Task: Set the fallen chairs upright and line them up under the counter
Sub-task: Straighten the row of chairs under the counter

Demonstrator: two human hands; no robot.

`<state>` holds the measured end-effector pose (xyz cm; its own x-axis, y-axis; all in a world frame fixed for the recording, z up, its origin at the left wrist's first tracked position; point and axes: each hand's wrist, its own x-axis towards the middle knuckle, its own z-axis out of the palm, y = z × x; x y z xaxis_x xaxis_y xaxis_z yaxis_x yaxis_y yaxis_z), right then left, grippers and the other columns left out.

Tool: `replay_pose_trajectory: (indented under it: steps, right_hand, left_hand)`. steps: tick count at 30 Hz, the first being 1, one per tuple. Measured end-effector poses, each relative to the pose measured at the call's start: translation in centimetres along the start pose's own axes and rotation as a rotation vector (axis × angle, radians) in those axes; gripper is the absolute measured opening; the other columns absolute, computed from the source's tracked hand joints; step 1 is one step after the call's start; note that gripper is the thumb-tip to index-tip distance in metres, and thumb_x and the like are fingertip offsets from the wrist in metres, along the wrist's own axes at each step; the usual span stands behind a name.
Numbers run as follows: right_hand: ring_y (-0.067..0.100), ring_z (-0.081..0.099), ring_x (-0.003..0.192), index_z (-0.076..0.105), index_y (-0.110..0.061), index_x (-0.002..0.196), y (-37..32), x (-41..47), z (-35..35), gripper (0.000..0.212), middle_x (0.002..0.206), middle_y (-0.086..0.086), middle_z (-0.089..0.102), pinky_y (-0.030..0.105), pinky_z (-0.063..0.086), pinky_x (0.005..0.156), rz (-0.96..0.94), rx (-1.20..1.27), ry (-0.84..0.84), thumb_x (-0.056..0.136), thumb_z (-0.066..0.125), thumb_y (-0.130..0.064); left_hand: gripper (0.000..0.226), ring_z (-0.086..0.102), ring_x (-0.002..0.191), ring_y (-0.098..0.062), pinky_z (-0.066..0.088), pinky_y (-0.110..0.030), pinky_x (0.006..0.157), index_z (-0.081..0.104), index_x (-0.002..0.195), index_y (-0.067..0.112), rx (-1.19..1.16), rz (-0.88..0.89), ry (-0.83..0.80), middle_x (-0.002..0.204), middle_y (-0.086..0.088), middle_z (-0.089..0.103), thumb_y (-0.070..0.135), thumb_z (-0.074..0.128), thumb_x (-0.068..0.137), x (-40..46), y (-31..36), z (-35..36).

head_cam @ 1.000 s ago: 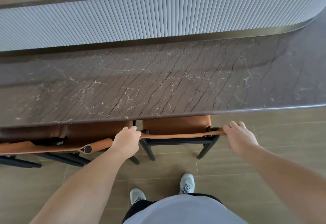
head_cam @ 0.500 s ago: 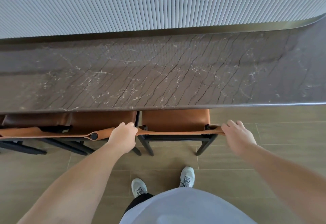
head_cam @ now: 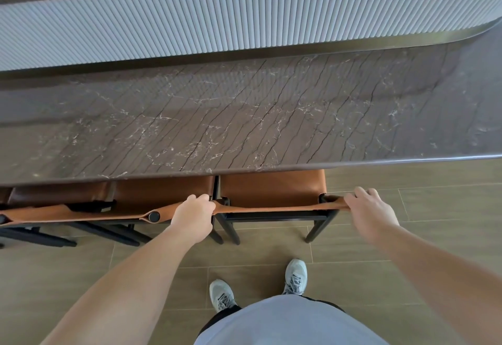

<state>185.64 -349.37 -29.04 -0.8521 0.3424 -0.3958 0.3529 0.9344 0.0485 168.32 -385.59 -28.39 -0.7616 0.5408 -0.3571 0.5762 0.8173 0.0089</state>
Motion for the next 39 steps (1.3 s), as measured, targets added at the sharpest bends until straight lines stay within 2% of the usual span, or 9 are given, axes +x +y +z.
replay_pose_trajectory:
  steps: [8, 12, 15, 18, 20, 22, 26, 32, 39]
  right_hand:
    - [0.021, 0.041, 0.095, 0.050, -0.023, 0.108, -0.9, 1.7, -1.8, 0.029, 0.100, -0.001, 0.039, 0.032, 0.043, 0.062, 0.021, -0.070, -0.184, 0.084, 0.053, -0.008]
    - [0.024, 0.057, 0.088, 0.054, -0.021, 0.096, -2.7, 3.3, -4.2, 0.018, 0.090, -0.001, 0.056, 0.034, 0.047, 0.068, -0.054, -0.065, -0.358, 0.079, 0.051, -0.014]
    - [0.027, 0.060, 0.096, 0.057, -0.017, 0.113, -3.9, 4.2, -4.6, 0.033, 0.107, 0.004, 0.063, 0.033, 0.046, 0.074, -0.179, 0.179, -0.459, 0.081, 0.059, -0.024]
    - [0.018, 0.055, 0.106, 0.055, -0.024, 0.125, -4.8, 4.4, -4.6, 0.042, 0.121, -0.005, 0.058, 0.031, 0.044, 0.087, -0.274, 0.400, -0.462, 0.086, 0.064, -0.035]
    - [0.015, 0.056, 0.108, 0.058, -0.027, 0.123, -5.2, 4.3, -4.6, 0.036, 0.122, -0.008, 0.060, 0.030, 0.043, 0.090, -0.302, 0.546, -0.459, 0.089, 0.063, -0.037]
    - [0.013, 0.060, 0.105, 0.061, -0.030, 0.116, -5.4, 4.0, -4.7, 0.027, 0.117, -0.010, 0.063, 0.030, 0.045, 0.090, -0.263, 0.738, -0.417, 0.090, 0.062, -0.039]
    - [0.012, 0.067, 0.097, 0.066, -0.025, 0.104, -5.1, 2.9, -5.3, 0.015, 0.107, -0.002, 0.072, 0.033, 0.054, 0.089, -0.055, 1.369, -0.368, 0.093, 0.059, -0.032]
    - [0.025, 0.072, 0.095, 0.067, -0.012, 0.111, -2.9, -1.2, -6.5, 0.024, 0.105, 0.010, 0.074, 0.039, 0.057, 0.084, 0.126, 1.953, -0.179, 0.092, 0.063, -0.027]
    - [0.028, 0.070, 0.094, 0.069, -0.011, 0.107, -1.3, -10.0, -8.9, 0.026, 0.102, 0.012, 0.074, 0.040, 0.055, 0.082, 0.084, 2.170, -0.035, 0.087, 0.061, -0.025]
  left_hand:
    - [0.019, 0.046, 0.091, -0.019, 0.042, -0.032, 0.068, 0.064, 0.107, 0.024, -0.064, -0.053, -0.079, 0.093, 0.004, 0.049, 0.020, 0.054, 0.091, 0.0, 0.0, -0.9]
    - [0.041, 0.048, 0.113, -0.019, 0.045, -0.038, 0.091, 0.059, 0.129, 0.030, -0.281, -0.107, -0.113, 0.121, 0.007, 0.056, 0.037, 0.057, 0.089, -0.3, 1.2, -1.6]
    - [0.037, 0.050, 0.118, -0.009, 0.039, -0.029, 0.097, 0.061, 0.127, 0.030, -0.620, -0.172, -0.040, 0.123, 0.014, 0.057, 0.036, 0.059, 0.090, -0.3, 3.5, -2.4]
    - [0.024, 0.056, 0.108, 0.001, 0.041, -0.022, 0.087, 0.065, 0.113, 0.037, -0.960, -0.280, 0.034, 0.113, 0.021, 0.062, 0.036, 0.059, 0.090, -0.1, 6.2, -3.5]
    - [0.018, 0.062, 0.100, 0.000, 0.046, -0.021, 0.080, 0.070, 0.104, 0.037, -1.234, -0.373, 0.065, 0.106, 0.018, 0.068, 0.037, 0.060, 0.089, 0.0, 8.0, -4.5]
    - [0.014, 0.069, 0.096, -0.006, 0.053, -0.028, 0.085, 0.071, 0.101, 0.032, -1.459, -0.464, 0.096, 0.103, 0.010, 0.073, 0.034, 0.062, 0.090, 0.1, 9.5, -5.2]
    - [0.020, 0.073, 0.092, -0.014, 0.054, -0.035, 0.086, 0.070, 0.107, 0.021, -1.721, -0.530, 0.134, 0.095, 0.003, 0.077, 0.031, 0.062, 0.091, -0.2, 12.4, -6.6]
    - [0.024, 0.073, 0.095, -0.016, 0.053, -0.033, 0.083, 0.070, 0.113, 0.021, -1.894, -0.414, 0.112, 0.101, 0.000, 0.076, 0.031, 0.053, 0.098, -1.0, 17.0, -10.2]
    - [0.033, 0.070, 0.091, -0.017, 0.051, -0.035, 0.084, 0.069, 0.116, 0.017, -2.120, -0.086, 0.008, 0.101, -0.002, 0.074, 0.037, 0.054, 0.094, -5.2, 22.0, -14.3]
